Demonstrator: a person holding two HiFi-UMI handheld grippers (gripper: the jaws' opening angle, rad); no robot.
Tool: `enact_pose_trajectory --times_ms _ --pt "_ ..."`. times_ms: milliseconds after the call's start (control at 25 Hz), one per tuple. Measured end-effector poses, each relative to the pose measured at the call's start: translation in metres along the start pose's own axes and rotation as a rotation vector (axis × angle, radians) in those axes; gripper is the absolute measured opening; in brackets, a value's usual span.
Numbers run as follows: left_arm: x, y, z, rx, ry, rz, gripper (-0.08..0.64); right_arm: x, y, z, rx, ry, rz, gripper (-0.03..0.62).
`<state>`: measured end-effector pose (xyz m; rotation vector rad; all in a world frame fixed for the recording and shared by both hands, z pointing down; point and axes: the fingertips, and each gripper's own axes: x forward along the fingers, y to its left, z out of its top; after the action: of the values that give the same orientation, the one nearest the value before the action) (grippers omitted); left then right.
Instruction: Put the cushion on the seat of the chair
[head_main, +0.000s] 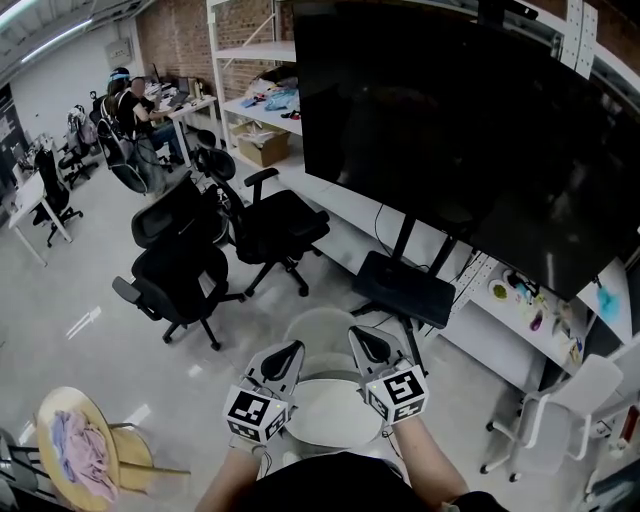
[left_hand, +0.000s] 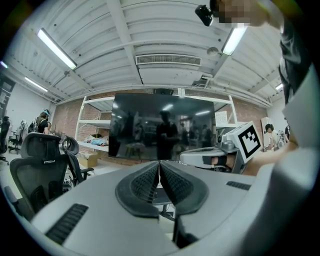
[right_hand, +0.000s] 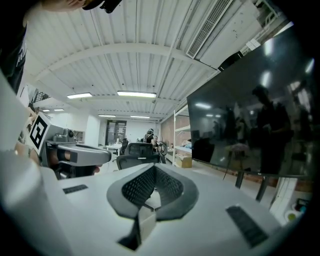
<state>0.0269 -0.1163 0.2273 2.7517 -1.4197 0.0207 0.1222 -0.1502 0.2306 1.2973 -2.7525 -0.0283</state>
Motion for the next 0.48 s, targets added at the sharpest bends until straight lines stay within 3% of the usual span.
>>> enact_pose_trajectory --times_ms 480 --pt "-0.0075 -0.0091 -0.0034 0.004 0.005 -0.005 0.012 -0.0096 0.0037 -0.0053 0.006 0.006 -0.002 0.008"
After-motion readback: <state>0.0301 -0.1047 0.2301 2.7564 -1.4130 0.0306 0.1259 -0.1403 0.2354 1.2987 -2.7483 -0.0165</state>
